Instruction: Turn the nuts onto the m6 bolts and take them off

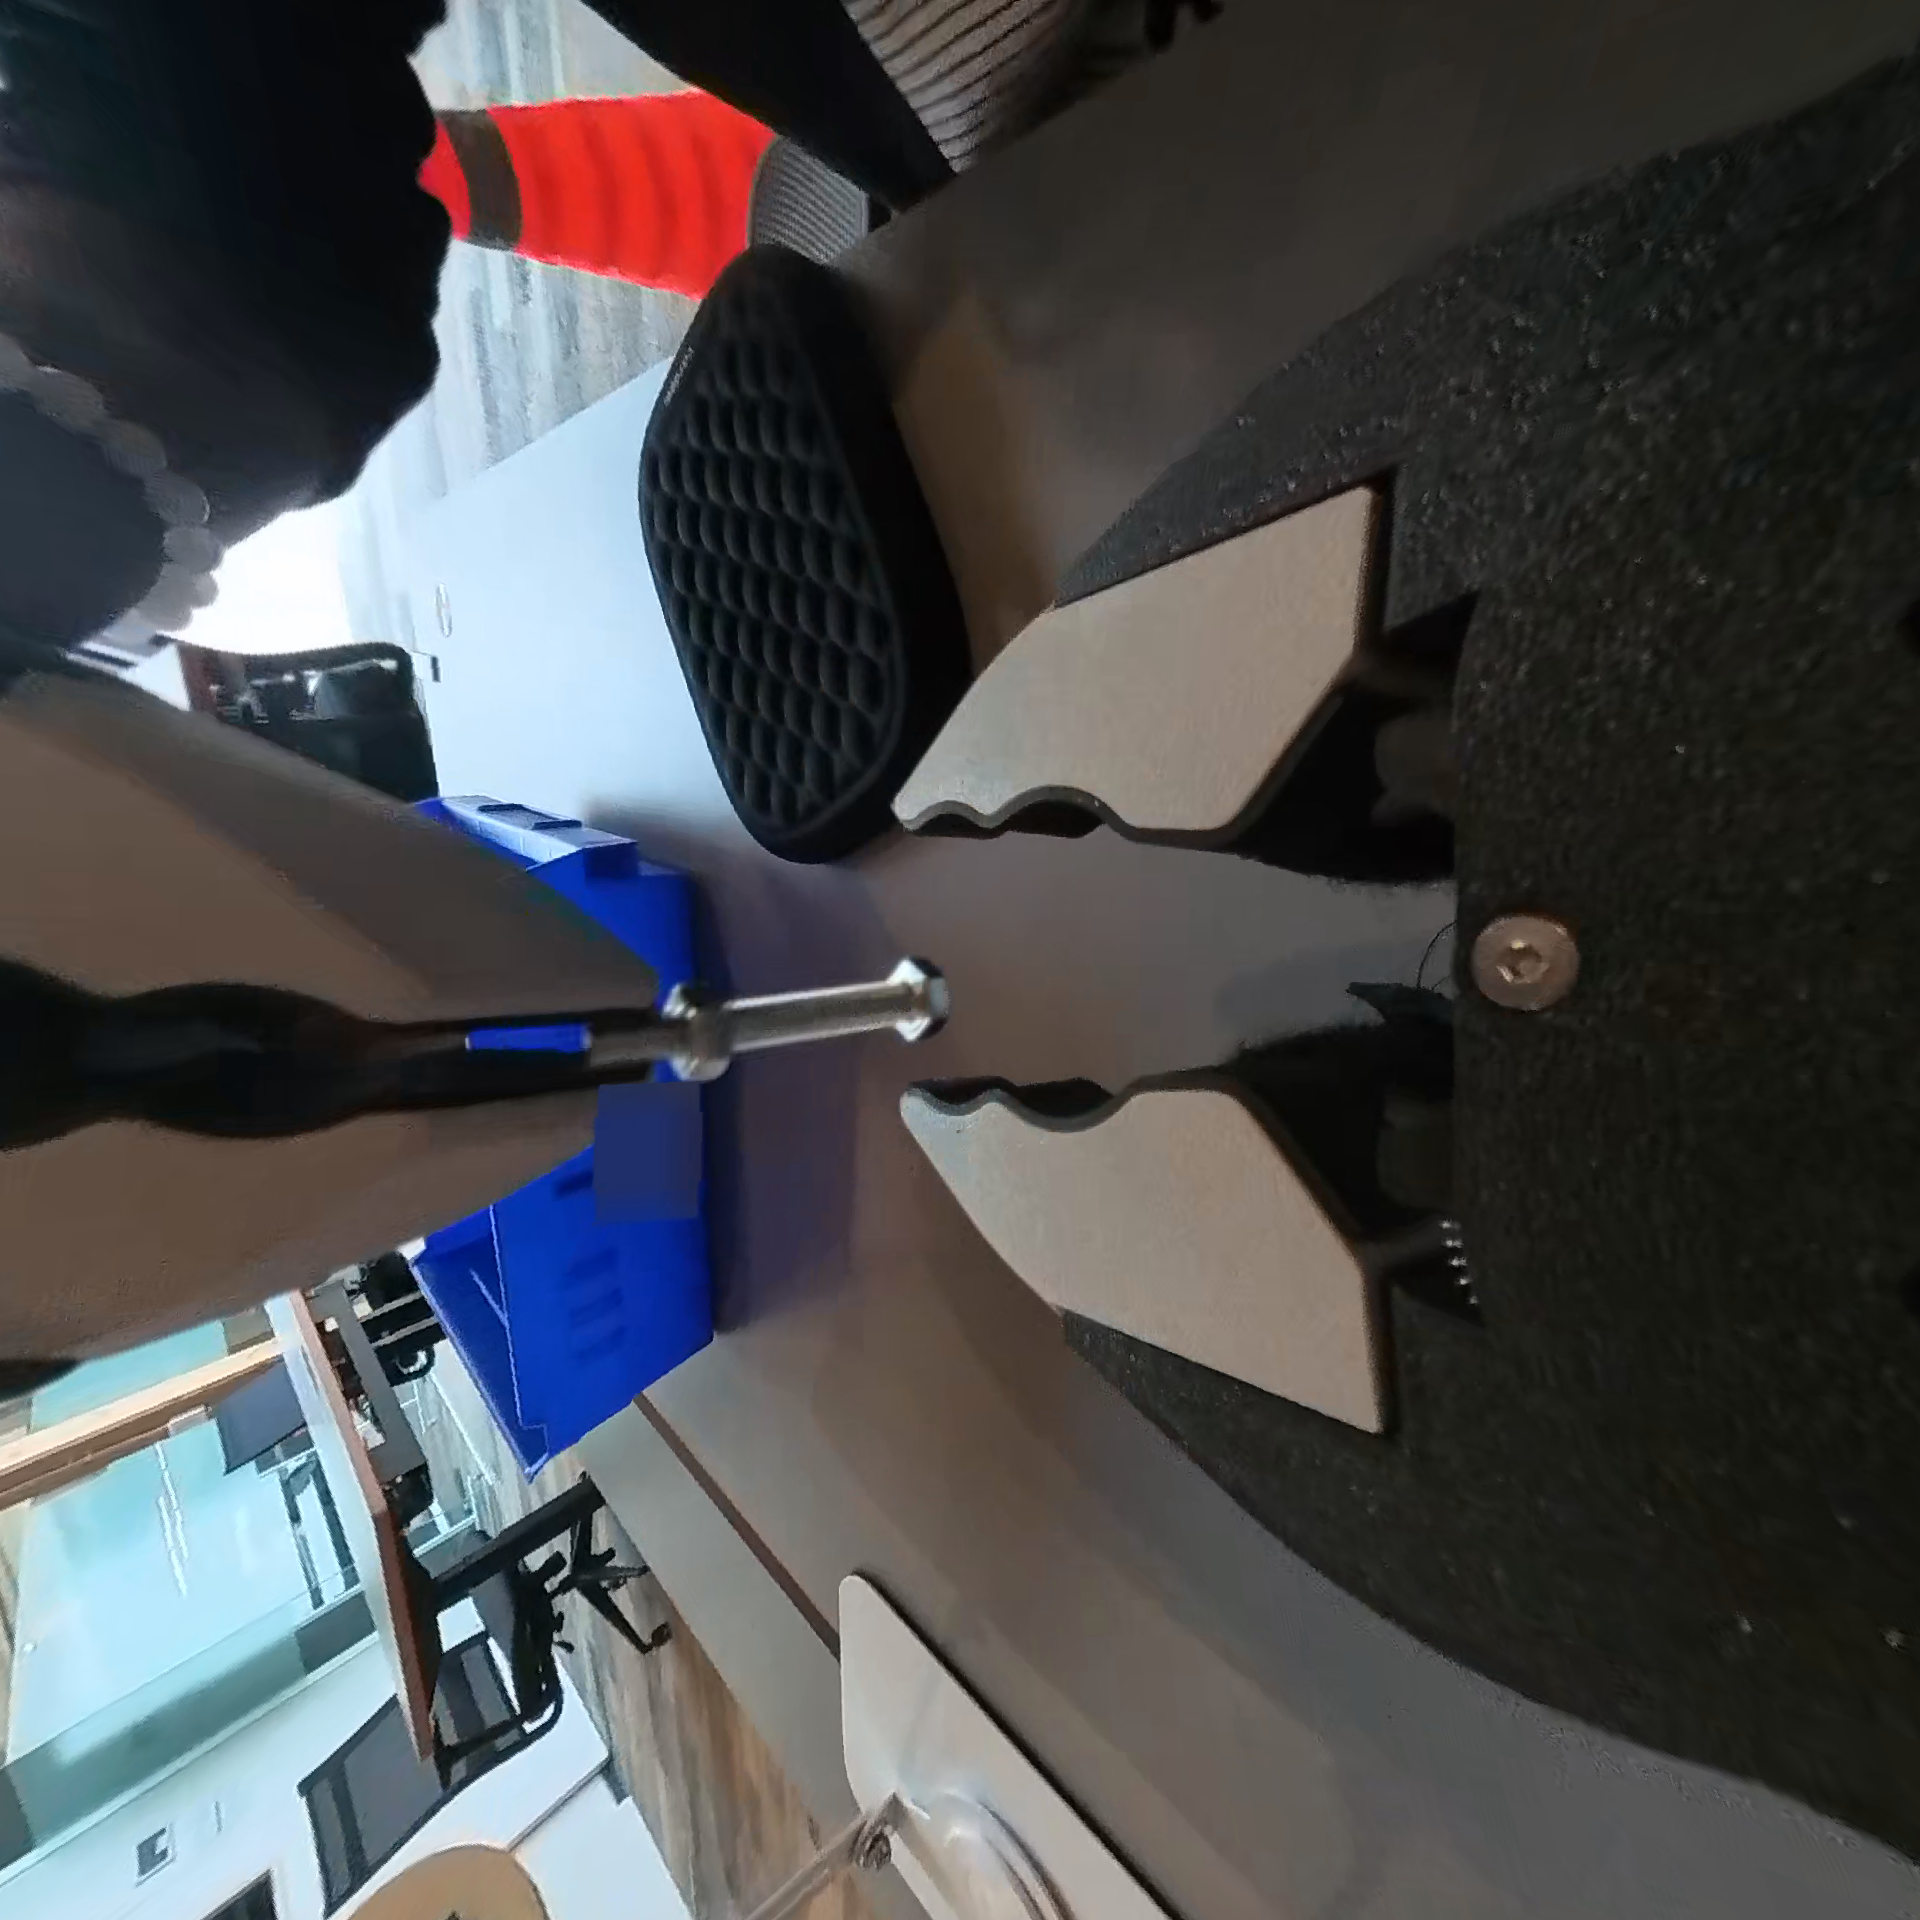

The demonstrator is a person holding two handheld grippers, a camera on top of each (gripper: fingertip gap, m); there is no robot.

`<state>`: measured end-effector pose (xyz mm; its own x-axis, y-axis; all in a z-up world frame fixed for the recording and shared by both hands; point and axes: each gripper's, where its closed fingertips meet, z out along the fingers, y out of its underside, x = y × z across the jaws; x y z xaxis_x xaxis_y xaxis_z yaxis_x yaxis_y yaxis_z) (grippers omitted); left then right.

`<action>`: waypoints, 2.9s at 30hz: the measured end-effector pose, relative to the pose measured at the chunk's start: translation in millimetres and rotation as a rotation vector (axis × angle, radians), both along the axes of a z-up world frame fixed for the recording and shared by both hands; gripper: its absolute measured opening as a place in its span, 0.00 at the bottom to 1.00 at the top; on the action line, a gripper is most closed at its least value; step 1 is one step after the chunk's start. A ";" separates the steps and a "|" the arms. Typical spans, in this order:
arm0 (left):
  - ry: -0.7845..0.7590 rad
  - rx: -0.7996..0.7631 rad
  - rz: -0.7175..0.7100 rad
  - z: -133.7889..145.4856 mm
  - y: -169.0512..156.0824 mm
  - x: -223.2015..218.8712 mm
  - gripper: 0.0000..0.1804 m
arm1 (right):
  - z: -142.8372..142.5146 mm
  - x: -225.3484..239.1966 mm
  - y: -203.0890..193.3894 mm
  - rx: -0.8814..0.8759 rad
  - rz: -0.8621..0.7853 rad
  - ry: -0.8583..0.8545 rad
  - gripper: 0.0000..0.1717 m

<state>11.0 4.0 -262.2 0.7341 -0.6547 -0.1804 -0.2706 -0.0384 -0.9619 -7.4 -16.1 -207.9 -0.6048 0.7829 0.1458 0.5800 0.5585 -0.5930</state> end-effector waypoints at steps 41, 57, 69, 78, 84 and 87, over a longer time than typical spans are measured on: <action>-0.357 0.005 -0.070 16.7 -4.1 -6.7 0.02 | 0.9 -21.7 5.5 -0.497 -0.162 0.713 0.32; -0.319 -0.011 -0.103 12.2 -6.5 -0.6 0.02 | 2.8 -15.0 5.0 -0.653 -0.118 0.692 0.27; -0.323 0.002 -0.094 13.3 -6.2 -1.7 0.02 | 2.5 -15.6 6.1 -0.683 -0.130 0.689 0.24; -0.334 0.004 -0.078 14.1 -4.8 -4.0 0.02 | -3.9 -15.8 14.1 -0.689 -0.176 0.673 0.16; -0.333 0.004 -0.076 14.0 -4.6 -4.0 0.02 | -9.8 -23.6 3.8 -0.662 -0.174 0.648 0.27; -0.339 0.003 -0.074 14.4 -4.4 -4.7 0.02 | -6.2 -19.3 16.4 -0.700 -0.205 0.670 0.19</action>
<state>6.4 -0.4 -247.8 0.7033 -0.7081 0.0634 0.0623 -0.0274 -0.9977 -26.7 0.3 -214.0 -0.4091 0.9036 -0.1271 0.0503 -0.1168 -0.9919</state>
